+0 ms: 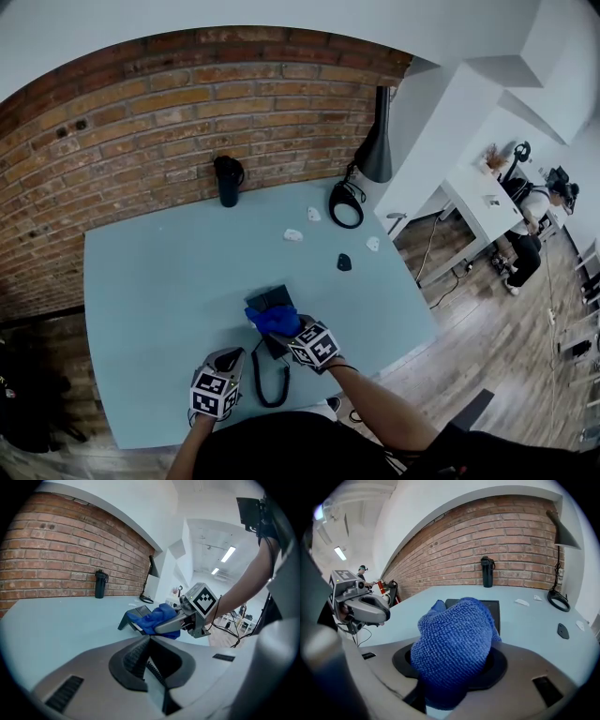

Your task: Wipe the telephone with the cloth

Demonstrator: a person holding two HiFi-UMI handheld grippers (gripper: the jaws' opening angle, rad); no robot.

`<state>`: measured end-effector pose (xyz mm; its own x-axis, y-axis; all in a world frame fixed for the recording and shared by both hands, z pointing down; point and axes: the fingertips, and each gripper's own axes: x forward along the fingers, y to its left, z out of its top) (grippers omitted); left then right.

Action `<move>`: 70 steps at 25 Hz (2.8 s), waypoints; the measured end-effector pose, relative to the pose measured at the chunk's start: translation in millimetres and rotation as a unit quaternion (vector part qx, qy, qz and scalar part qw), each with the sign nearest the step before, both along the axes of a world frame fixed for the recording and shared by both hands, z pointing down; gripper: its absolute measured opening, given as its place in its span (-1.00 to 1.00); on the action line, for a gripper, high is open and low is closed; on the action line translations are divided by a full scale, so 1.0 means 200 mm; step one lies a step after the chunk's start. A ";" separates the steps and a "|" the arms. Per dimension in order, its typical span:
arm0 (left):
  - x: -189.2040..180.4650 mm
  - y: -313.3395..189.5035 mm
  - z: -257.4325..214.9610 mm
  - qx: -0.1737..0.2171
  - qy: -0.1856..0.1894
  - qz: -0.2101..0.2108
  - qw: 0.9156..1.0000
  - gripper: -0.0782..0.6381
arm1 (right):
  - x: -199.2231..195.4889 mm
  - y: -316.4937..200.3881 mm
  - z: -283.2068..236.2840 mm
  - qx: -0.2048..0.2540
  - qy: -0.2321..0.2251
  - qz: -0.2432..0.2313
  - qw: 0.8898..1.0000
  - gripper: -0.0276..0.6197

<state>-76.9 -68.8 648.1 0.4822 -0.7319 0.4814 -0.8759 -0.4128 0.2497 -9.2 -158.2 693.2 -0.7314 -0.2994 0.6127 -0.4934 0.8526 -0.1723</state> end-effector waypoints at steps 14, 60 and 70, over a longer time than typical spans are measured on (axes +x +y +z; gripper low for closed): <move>0.01 0.01 0.02 -0.004 -0.005 0.005 1.000 -0.76 | 0.09 0.20 0.09 -0.011 -0.007 -0.005 1.000 -0.21; -0.08 0.04 0.05 -0.014 0.003 -0.008 1.000 -0.76 | 0.03 -0.25 -0.09 0.013 -0.039 0.043 0.998 -0.21; -0.05 0.06 0.07 -0.018 0.004 0.003 1.000 -0.76 | 0.10 -0.13 -0.02 -0.007 -0.050 0.063 0.997 -0.21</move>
<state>-86.3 -57.6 662.5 0.4907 -0.7113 0.5032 -0.8712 -0.4095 0.2708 10.2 -185.0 689.3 -0.7466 -0.3841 0.5432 -0.5754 0.7826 -0.2375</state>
